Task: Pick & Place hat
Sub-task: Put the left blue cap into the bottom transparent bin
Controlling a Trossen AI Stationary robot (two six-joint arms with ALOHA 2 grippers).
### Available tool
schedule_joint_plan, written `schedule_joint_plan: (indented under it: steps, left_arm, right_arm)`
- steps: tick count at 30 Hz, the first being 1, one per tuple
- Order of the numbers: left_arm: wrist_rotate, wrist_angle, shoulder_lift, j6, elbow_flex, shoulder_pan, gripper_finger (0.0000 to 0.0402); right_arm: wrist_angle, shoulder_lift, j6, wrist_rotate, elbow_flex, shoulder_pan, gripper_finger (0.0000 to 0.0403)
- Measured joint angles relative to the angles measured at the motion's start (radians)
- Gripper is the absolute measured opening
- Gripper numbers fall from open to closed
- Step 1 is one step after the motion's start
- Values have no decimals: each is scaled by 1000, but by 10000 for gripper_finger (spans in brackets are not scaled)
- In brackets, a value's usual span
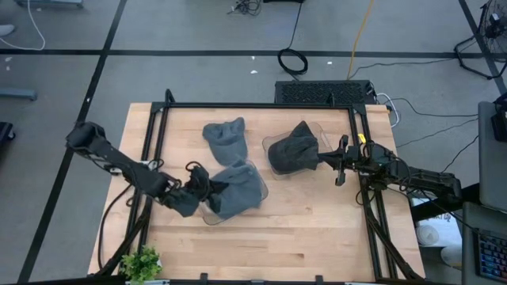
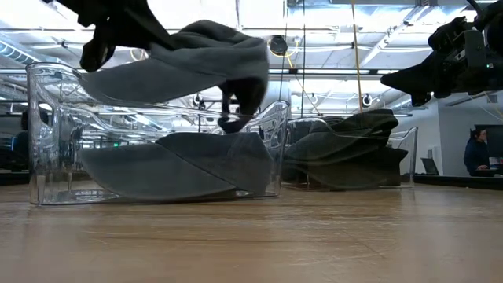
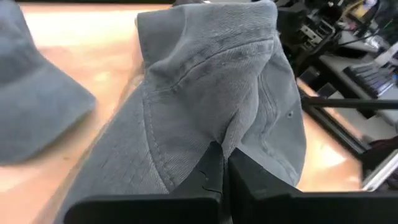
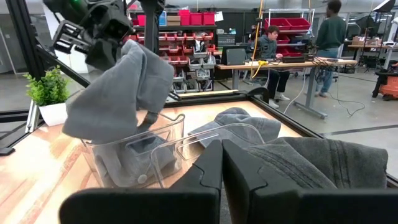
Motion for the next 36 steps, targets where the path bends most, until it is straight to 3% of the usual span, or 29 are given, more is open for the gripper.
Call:
schedule_joint_plan:
  steps: [13,22,30,36]
  left_arm:
    - [-45,-32,71,-148,1,-35,0]
    - [-24,-181,103,-282,0,-42,0]
    - [79,-148,124,-202,2,-10,27]
    - [82,-109,124,-94,2,-11,72]
  right_arm:
    - [0,0,0,0,0,0,0]
    - [0,0,0,0,0,0,0]
    - [0,0,0,0,0,0,0]
    - [0,0,0,0,0,0,0]
